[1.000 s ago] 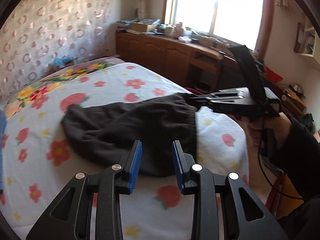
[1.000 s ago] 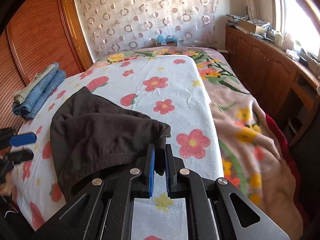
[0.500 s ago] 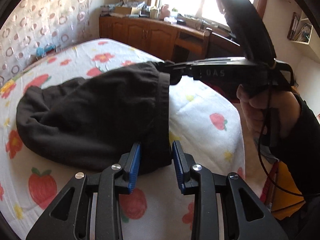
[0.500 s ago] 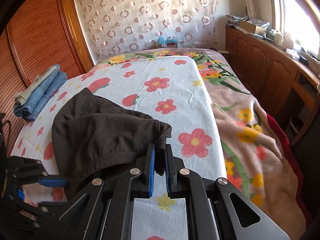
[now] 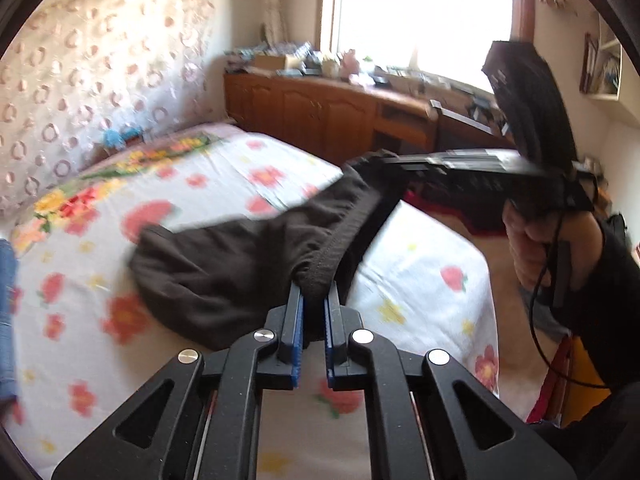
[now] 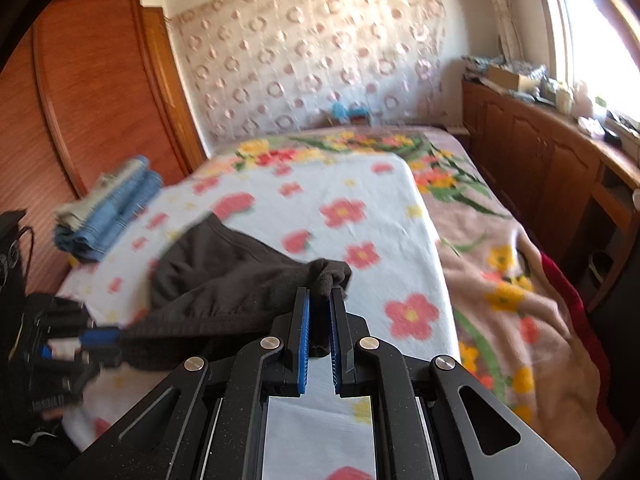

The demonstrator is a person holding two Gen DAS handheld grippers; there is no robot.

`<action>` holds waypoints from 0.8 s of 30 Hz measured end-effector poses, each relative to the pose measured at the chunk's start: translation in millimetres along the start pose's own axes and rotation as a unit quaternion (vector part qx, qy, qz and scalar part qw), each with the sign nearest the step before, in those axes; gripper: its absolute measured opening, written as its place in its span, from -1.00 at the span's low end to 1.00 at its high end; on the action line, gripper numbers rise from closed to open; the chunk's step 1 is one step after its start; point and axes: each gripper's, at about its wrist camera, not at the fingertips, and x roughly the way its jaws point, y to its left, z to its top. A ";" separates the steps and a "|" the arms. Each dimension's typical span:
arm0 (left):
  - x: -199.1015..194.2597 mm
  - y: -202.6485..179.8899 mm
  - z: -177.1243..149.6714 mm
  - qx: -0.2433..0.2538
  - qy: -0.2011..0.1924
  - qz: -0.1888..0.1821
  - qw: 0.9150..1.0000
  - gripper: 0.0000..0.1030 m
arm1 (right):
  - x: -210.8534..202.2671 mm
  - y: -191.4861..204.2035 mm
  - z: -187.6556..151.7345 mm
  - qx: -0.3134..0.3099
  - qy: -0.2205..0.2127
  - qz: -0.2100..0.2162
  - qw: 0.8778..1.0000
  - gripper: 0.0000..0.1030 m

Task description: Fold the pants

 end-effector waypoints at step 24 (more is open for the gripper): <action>-97.1 162.7 123.2 0.014 -0.149 0.189 0.970 -0.82 | 21.9 123.6 176.5 -0.139 -0.099 0.037 0.985 -0.84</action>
